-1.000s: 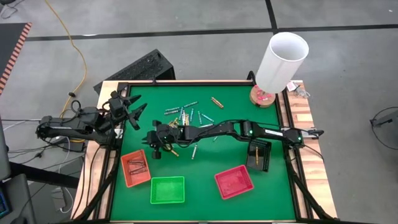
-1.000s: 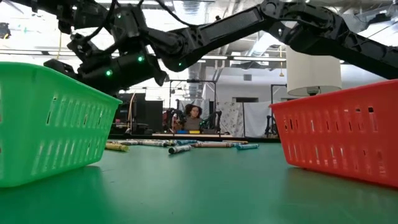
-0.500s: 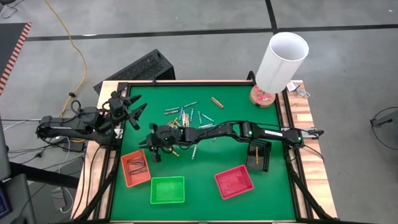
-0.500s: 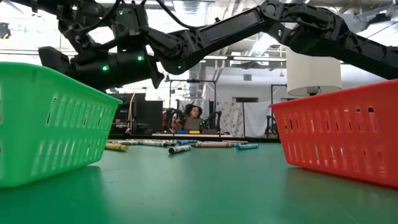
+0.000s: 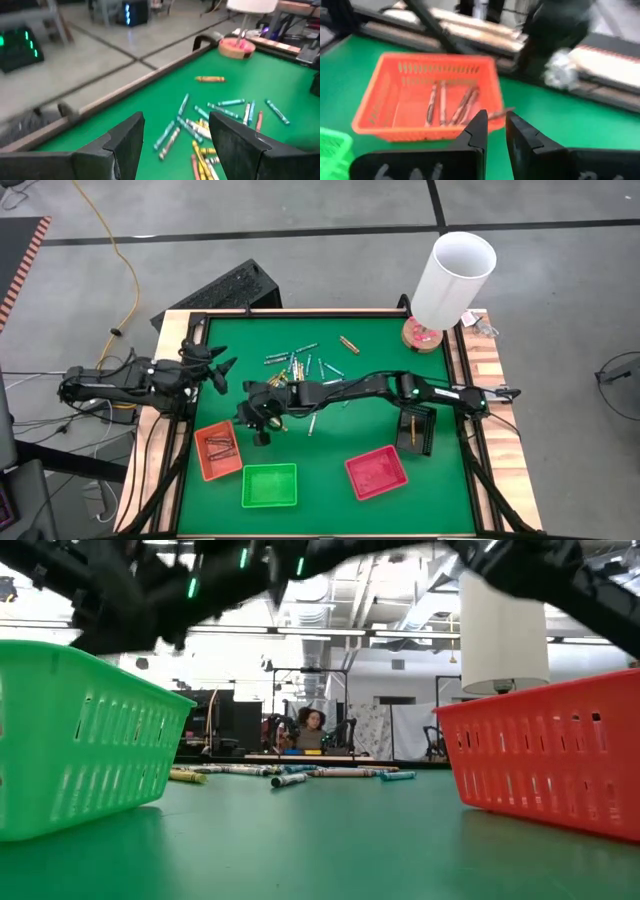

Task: Sort crayons
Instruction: Adjust the orange bin on the table

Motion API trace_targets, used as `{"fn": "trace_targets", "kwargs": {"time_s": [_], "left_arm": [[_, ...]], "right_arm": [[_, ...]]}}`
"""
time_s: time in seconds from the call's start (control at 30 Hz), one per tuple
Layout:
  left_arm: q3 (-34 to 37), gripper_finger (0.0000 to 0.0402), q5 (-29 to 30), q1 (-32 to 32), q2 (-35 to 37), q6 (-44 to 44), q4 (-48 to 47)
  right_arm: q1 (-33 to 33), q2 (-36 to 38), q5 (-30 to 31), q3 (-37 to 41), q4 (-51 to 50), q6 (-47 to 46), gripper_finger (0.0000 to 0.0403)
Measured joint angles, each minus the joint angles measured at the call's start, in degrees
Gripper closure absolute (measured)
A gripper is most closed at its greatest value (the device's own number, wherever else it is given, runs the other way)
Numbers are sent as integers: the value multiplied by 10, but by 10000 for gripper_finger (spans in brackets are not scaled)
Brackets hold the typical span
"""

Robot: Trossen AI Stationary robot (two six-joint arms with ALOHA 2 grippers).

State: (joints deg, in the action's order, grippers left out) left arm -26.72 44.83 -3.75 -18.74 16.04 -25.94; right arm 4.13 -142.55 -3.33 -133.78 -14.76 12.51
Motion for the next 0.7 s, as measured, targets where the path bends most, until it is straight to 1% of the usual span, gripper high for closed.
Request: {"fn": "trace_targets", "kwargs": {"time_s": [0.1,0.2,0.27,0.4,0.47,0.57,0.7], "left_arm": [[0,189,-22,0,-1,69,-34],[0,196,-68,0,-5,138,-73],[0,209,-97,0,-14,186,-100],[0,250,-147,0,-51,255,-140],[0,273,-163,0,-69,279,-147],[0,309,-200,0,-99,301,-154],[0,362,-272,0,-133,315,-157]], "right_arm": [[5,38,36,-2,-65,15,337],[10,68,61,1,-135,18,337],[13,95,81,2,-182,27,337],[21,160,122,-1,-232,30,337],[24,180,127,-2,-252,30,337],[23,187,128,1,-272,21,337],[22,191,129,1,-280,24,337]]}}
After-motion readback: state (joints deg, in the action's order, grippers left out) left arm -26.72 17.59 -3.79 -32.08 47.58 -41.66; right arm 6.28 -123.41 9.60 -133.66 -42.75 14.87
